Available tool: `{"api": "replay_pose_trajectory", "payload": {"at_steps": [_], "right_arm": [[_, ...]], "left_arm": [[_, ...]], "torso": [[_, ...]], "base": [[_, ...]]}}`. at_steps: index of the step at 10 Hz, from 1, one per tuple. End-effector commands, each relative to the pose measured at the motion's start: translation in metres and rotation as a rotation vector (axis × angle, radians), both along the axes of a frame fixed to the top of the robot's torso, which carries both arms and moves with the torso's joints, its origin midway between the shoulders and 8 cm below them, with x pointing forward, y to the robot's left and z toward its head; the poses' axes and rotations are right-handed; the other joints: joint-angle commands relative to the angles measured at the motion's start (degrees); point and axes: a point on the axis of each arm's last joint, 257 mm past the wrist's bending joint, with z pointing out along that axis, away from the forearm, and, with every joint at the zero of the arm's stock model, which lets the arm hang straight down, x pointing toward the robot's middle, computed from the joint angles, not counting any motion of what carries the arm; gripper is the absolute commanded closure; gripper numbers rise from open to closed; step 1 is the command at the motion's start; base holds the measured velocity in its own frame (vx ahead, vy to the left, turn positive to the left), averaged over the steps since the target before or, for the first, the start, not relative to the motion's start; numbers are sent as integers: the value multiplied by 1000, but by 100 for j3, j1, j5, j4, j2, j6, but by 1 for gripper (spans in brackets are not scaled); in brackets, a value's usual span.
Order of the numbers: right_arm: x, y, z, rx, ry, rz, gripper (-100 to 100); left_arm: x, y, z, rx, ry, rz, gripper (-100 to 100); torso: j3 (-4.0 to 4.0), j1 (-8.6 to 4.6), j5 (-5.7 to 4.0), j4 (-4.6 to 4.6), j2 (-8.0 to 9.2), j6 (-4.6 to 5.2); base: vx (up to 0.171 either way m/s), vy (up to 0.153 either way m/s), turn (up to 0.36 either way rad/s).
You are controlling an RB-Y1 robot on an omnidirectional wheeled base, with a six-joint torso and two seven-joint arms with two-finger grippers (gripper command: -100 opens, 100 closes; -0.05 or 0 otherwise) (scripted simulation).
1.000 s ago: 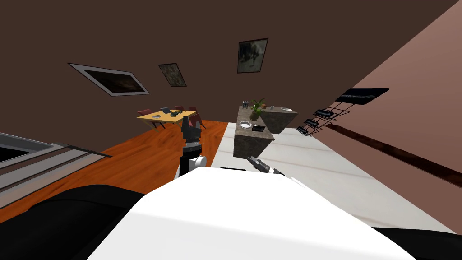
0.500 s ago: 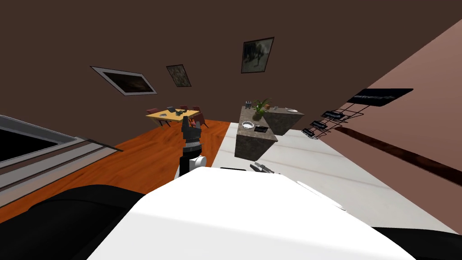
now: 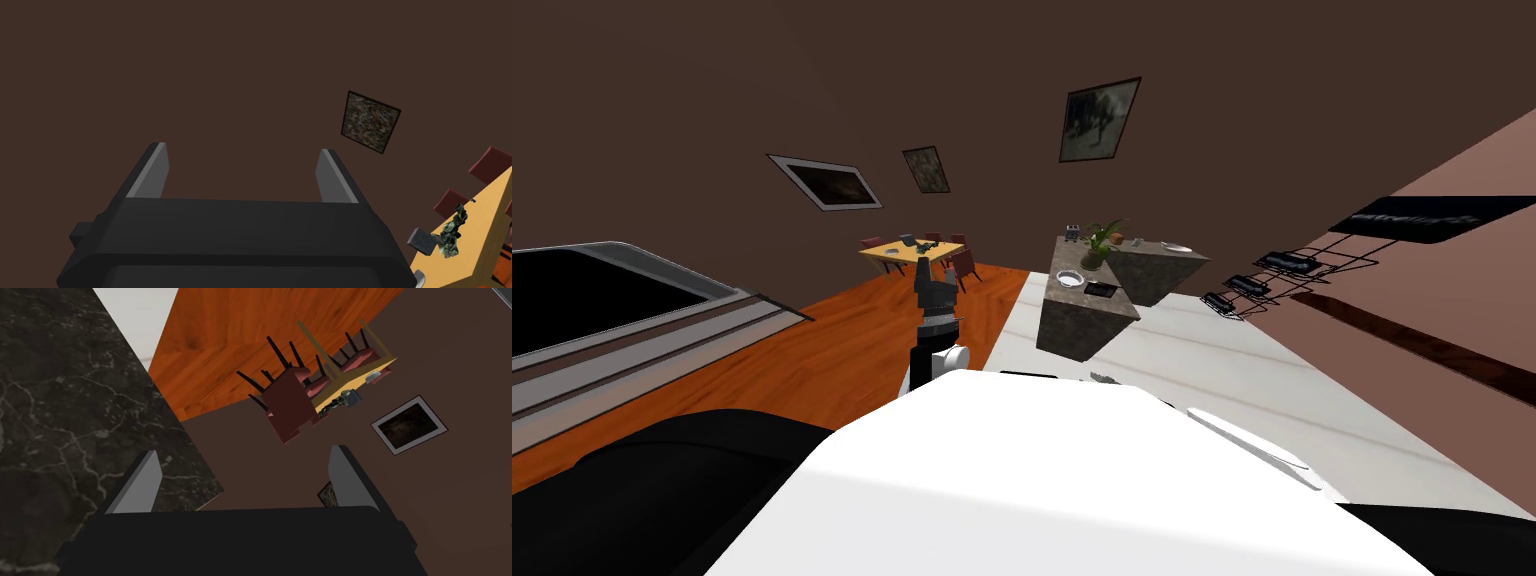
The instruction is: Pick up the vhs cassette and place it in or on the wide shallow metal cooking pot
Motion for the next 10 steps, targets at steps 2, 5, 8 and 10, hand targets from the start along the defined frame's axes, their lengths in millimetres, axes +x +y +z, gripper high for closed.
{"api": "replay_pose_trajectory", "payload": {"at_steps": [2, 5, 8, 10], "right_arm": [[-18, -24, -8, -82, 29, 45, -100], [-39, -60, -20, -185, 74, 90, -100], [-58, -99, -28, -287, 117, 134, -100], [-76, -132, -33, -367, 156, 166, -100]], "left_arm": [[0, 0, 0, 0, 0, 0, 0], [0, 0, 0, 0, 0, 0, 0], [0, 0, 0, 0, 0, 0, 0], [0, 0, 0, 0, 0, 0, 0]], "torso": [[-1, 0, 1, 0, -1, 4], [-3, 0, 1, -1, -4, 4], [-5, 0, 1, -2, -8, 3], [-6, 2, 1, -2, -11, 0]], "base": [[13, 13, 52], [19, 16, 116], [27, 15, 118], [48, 21, 183]]}}
